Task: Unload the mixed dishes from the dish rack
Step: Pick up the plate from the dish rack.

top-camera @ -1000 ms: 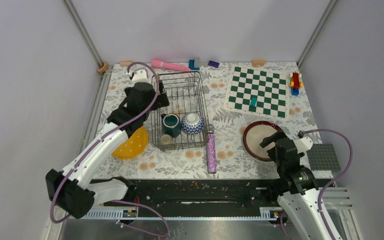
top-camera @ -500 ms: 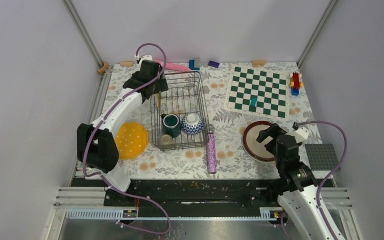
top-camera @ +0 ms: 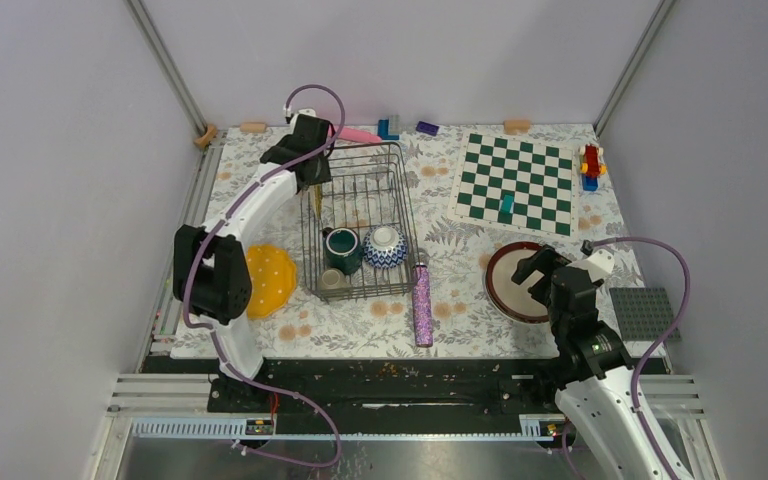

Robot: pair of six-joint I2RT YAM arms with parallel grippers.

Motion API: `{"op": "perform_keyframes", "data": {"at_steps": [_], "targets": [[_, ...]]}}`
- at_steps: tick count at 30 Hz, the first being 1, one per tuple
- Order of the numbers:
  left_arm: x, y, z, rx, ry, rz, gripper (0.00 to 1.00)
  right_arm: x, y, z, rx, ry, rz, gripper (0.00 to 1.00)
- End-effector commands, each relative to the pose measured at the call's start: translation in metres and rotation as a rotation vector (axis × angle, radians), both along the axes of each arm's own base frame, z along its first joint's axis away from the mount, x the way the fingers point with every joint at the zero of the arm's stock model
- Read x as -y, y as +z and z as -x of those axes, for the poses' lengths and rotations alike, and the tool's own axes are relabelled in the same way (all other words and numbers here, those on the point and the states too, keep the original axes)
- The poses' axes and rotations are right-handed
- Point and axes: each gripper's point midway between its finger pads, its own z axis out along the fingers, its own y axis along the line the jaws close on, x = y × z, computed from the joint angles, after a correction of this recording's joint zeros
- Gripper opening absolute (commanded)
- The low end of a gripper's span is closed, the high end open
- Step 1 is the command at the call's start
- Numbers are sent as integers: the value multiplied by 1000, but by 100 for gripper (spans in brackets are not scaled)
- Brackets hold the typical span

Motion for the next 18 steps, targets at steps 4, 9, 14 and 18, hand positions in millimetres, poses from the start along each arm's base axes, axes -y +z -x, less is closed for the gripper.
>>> {"op": "perform_keyframes", "data": {"at_steps": [4, 9, 14, 18], "targets": [[-2, 16, -16, 47, 5, -39, 33, 2, -1, -4, 11, 6, 30, 100], [-3, 15, -18, 45, 12, -68, 23, 3, 0, -4, 15, 8, 37, 100], [1, 21, -16, 56, -6, -104, 17, 3, -1, -3, 12, 16, 48, 100], [1, 30, -14, 78, -2, -162, 7, 3, 0, -3, 14, 20, 52, 100]]}}
